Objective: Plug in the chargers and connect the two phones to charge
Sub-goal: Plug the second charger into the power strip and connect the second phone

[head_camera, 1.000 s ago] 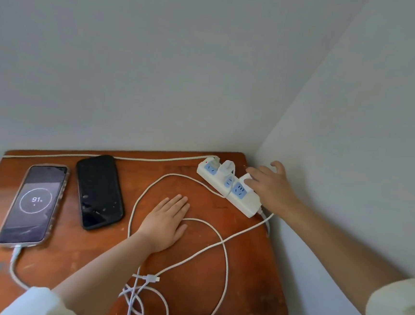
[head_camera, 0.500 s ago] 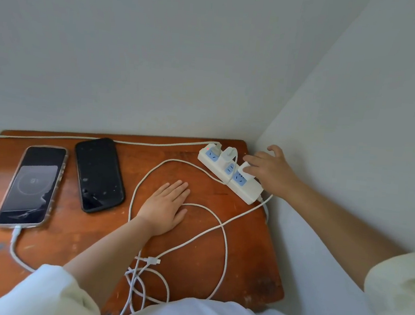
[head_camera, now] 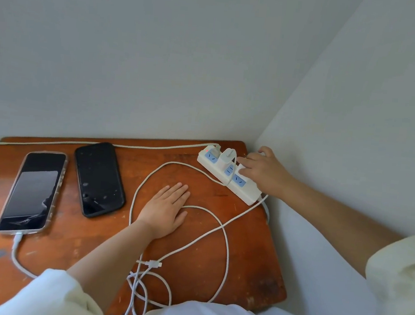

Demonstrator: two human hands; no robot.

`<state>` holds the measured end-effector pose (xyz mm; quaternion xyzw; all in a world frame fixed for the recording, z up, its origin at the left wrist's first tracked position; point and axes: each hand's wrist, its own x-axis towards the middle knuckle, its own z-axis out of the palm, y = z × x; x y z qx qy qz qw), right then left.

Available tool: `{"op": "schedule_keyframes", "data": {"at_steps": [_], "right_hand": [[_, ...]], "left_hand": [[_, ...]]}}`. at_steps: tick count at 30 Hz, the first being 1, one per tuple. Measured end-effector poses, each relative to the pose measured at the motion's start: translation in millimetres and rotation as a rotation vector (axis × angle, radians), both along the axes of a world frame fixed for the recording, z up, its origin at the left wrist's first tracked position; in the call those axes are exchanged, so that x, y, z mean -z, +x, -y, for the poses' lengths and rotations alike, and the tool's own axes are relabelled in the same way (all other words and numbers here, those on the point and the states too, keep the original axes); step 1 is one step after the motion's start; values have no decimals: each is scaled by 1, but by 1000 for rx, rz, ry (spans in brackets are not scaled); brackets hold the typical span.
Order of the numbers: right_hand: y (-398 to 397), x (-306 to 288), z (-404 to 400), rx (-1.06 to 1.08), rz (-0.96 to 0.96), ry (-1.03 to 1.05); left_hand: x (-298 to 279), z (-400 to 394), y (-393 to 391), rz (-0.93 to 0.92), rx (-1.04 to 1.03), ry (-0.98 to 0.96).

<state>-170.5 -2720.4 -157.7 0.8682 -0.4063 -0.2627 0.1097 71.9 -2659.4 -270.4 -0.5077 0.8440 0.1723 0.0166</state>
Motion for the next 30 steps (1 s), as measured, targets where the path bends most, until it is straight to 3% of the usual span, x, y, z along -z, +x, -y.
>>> {"op": "schedule_keyframes", "data": {"at_steps": [10,13,16,18,21,30], "right_hand": [[10,2,-9,114,16,-26],[19,-1,-26,180,204,-199],[21,5,-49,342,566,-410],[26,14,-58,551,682,-383],[39,33,-60,796,642,-293],[61,42,-35,951,732,-214]], "left_hand": [[-2,0,0,-5,-13,15],[-2,0,0,-8,-20,12],[-2,0,0,-10,-22,15],[-1,-1,0,-9,-20,13],[-1,-1,0,-5,-22,8],[0,-1,0,15,-13,7]]}}
